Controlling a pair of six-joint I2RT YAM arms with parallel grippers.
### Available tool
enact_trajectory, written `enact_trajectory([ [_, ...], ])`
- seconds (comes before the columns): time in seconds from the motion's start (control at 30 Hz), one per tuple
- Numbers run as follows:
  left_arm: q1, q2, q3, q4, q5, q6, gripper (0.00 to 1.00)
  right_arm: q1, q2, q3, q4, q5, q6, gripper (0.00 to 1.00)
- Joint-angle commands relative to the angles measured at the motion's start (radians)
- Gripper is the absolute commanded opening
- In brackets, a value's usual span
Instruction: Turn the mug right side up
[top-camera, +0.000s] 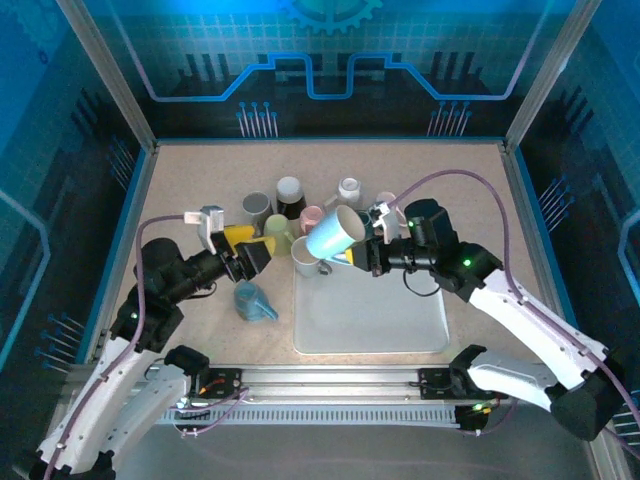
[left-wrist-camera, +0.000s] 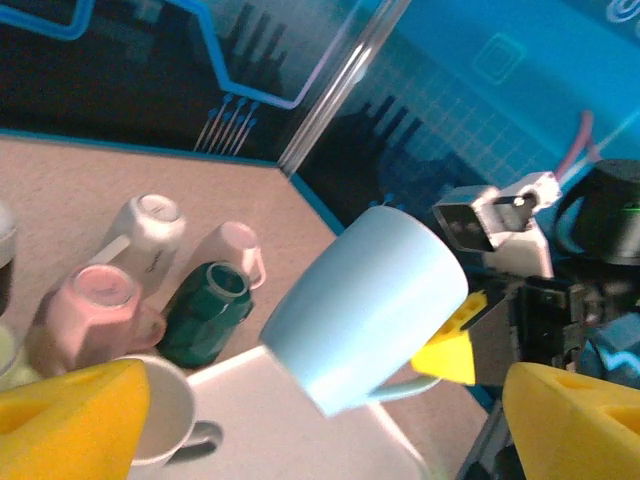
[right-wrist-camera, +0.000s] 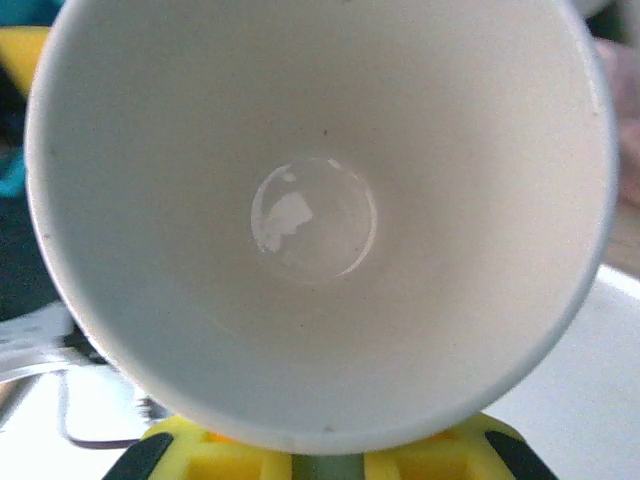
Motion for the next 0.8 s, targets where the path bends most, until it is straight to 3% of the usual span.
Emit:
enact_trajectory([
  [0.0, -0.012, -0.002, 0.035, -0.121, -0.098, 0.068, 0.91, 0.006, -0.027, 0.044, -0.185, 0.304, -0.162, 0.0],
  [0.37, -0.055, -0.017, 0.004, -0.168, -0.171, 0.095, 0.9, 0.027, 0.135, -0.02, -0.098, 0.438, -0.184, 0.0],
  [0.53, -0.075, -0.033, 0.008, -0.197, -0.201, 0.123, 0.9, 0.082, 0.234, -0.019, -0.047, 0.488, -0.213, 0.0],
  [0.77, -0.094, -0.042, 0.013, -0.212, -0.225, 0.135, 0.9, 0.111, 0.333, -0.024, 0.004, 0.496, -0.206, 0.0],
])
